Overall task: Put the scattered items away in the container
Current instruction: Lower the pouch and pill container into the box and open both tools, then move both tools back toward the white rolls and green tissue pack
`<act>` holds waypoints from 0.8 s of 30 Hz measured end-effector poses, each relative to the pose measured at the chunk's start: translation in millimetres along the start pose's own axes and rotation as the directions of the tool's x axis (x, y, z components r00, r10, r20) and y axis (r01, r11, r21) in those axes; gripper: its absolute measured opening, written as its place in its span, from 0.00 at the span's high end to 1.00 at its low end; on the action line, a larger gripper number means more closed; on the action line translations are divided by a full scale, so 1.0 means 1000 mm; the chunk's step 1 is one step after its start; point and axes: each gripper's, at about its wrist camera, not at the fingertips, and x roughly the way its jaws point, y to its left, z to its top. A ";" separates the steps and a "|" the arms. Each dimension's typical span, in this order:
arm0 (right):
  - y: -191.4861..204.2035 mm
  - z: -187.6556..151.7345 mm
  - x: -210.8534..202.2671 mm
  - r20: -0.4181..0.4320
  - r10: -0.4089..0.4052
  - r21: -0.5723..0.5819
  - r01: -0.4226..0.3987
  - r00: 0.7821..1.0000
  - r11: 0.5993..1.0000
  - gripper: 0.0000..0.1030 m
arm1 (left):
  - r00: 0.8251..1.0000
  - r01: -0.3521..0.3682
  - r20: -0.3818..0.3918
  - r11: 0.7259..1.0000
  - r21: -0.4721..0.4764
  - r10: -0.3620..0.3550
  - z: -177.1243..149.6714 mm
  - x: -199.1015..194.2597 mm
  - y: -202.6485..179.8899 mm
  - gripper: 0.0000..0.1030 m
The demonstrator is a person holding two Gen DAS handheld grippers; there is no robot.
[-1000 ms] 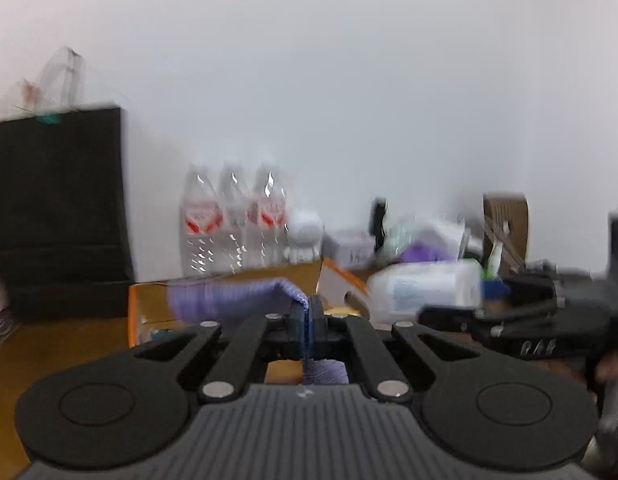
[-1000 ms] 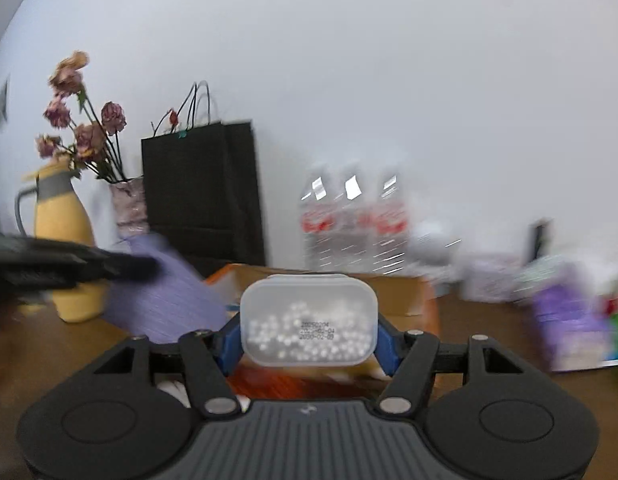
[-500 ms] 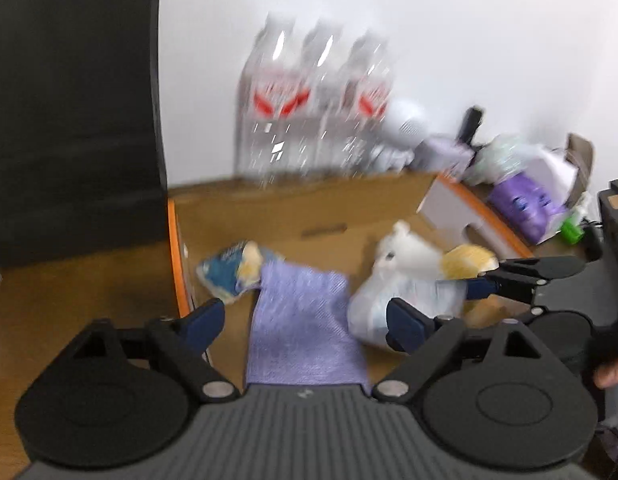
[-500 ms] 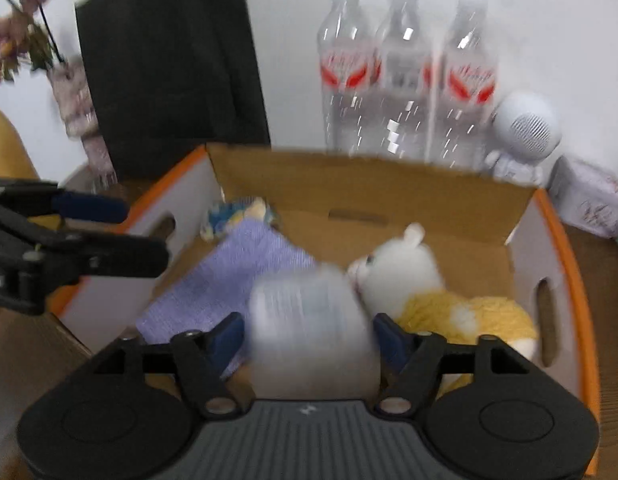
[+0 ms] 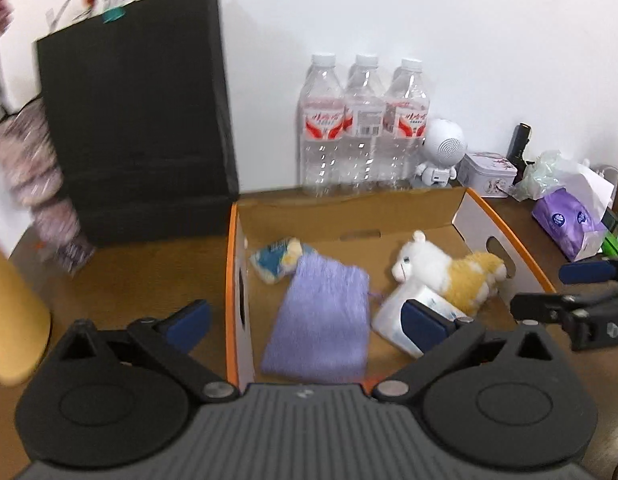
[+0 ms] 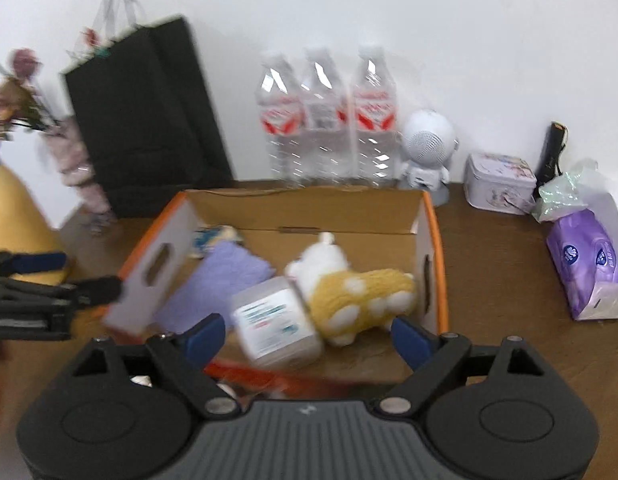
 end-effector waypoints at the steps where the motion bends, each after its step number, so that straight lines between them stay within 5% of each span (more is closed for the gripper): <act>1: 0.006 -0.005 -0.008 0.019 0.000 -0.001 0.000 1.000 1.000 0.12 | 1.000 0.003 0.010 1.000 -0.002 -0.003 -0.006 -0.008 -0.004 0.00; 6: 0.026 -0.039 -0.053 0.137 0.007 0.014 -0.009 0.991 1.000 0.09 | 0.973 -0.077 0.224 0.993 0.086 0.056 -0.042 -0.065 -0.033 0.00; 12: 0.035 -0.106 -0.096 0.286 0.027 0.001 -0.029 0.958 1.000 0.00 | 0.940 -0.101 0.329 0.995 0.011 0.092 -0.115 -0.117 -0.042 0.00; 15: 0.034 -0.157 -0.102 0.334 0.037 -0.031 -0.028 0.942 0.999 0.00 | 0.943 -0.121 0.312 0.993 -0.015 0.120 -0.168 -0.123 -0.042 0.00; 18: 0.036 -0.202 -0.095 0.283 -0.036 -0.037 0.048 0.958 0.998 0.00 | 0.963 -0.102 0.247 0.994 -0.048 0.110 -0.207 -0.114 -0.040 0.00; 24: 0.039 -0.241 -0.084 0.252 -0.078 -0.050 0.093 0.965 0.994 0.00 | 0.980 -0.105 0.161 0.993 -0.059 0.113 -0.238 -0.091 -0.048 0.00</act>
